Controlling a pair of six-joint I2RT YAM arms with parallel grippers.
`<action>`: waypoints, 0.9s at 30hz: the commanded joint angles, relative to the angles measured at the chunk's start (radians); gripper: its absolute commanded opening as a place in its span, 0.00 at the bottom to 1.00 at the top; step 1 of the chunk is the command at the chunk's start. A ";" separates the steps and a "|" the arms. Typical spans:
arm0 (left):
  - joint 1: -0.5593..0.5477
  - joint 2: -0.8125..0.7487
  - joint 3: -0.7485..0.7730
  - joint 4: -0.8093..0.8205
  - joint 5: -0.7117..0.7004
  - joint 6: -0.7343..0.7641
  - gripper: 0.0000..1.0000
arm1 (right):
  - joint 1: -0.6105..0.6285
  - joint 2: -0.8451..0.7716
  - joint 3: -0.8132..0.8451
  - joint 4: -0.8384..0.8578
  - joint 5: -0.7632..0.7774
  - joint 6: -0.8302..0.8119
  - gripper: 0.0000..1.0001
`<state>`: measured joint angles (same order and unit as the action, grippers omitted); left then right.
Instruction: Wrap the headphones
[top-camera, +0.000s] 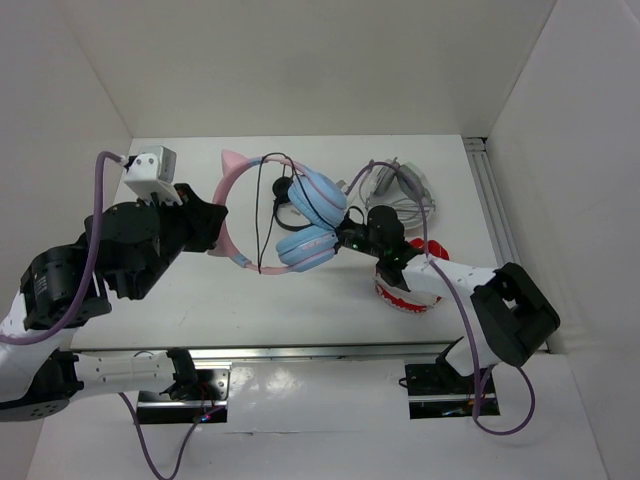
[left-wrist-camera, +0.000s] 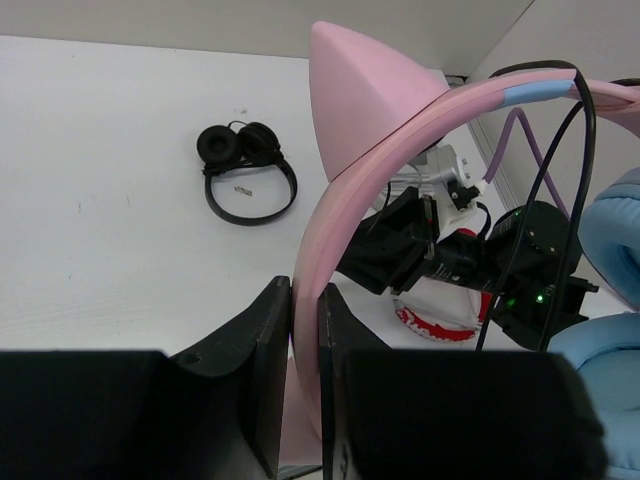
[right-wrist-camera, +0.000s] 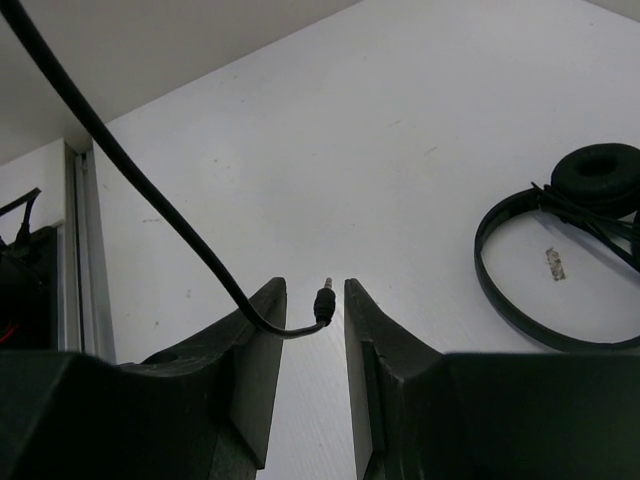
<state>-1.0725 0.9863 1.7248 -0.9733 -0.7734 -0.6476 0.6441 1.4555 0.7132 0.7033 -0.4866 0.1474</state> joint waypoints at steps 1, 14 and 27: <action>-0.004 -0.026 0.010 0.120 -0.012 -0.063 0.00 | 0.023 0.028 0.019 0.065 -0.007 0.014 0.37; -0.004 -0.044 0.010 0.111 -0.012 -0.072 0.00 | 0.045 0.055 0.012 0.145 0.014 0.035 0.37; -0.004 -0.064 -0.021 0.111 -0.012 -0.093 0.00 | 0.072 0.095 0.022 0.240 0.054 0.086 0.38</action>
<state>-1.0725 0.9382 1.6974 -0.9726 -0.7734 -0.6872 0.7017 1.5475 0.7139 0.8364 -0.4599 0.2199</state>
